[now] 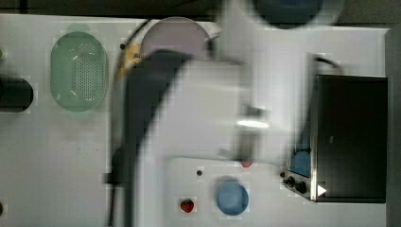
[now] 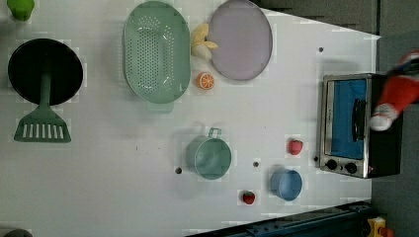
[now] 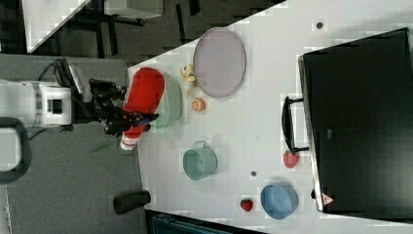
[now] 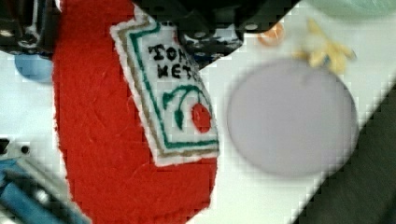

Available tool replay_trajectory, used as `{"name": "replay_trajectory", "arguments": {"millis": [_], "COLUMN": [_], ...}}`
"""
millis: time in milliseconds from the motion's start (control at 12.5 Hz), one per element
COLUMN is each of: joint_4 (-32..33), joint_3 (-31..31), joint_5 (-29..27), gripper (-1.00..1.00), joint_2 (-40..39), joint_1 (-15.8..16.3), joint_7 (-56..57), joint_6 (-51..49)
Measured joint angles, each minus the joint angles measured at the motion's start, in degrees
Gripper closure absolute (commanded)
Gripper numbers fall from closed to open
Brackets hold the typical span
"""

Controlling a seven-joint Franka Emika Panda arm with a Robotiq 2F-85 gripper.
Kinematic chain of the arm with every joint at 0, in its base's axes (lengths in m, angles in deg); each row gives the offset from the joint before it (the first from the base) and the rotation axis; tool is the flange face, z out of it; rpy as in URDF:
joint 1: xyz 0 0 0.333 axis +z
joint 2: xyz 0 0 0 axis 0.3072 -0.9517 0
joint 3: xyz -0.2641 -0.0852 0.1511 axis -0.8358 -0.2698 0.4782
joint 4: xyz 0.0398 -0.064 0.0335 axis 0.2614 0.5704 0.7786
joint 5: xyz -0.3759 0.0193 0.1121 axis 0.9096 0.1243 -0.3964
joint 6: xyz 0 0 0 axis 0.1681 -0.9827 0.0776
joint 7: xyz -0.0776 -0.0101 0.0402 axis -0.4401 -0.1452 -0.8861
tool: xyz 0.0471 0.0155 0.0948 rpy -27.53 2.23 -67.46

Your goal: Pick Ketchup from oven and place it on table.

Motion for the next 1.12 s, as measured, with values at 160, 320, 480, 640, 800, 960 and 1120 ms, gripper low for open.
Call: {"name": "replay_trajectory", "arguments": {"millis": [160,320,480,640,800,960,1120], "joint_4": [4.5,12.7,20.9,27.2,32.1,34.6,36.6], "joint_3": [2.4,4.6,4.4,2.6,1.3,0.4,-0.4], "joint_5": [-0.9,-0.2,-0.4,0.4,2.0,1.7,-0.4], "gripper": [-0.27,-0.27,-0.27,-0.27,-0.27,-0.33,-0.74], "joint_2": [-1.8,-2.4,-2.3,-3.0,-4.1,-6.6,-9.6], "joint_1": [2.9,3.7,3.8,2.9,0.7,-0.9,-1.4], "joint_7": [0.2,0.2,0.5,0.6,0.6,0.6,0.4], "joint_6": [0.3,6.6,12.0,21.1,29.0,36.5,41.7]}}
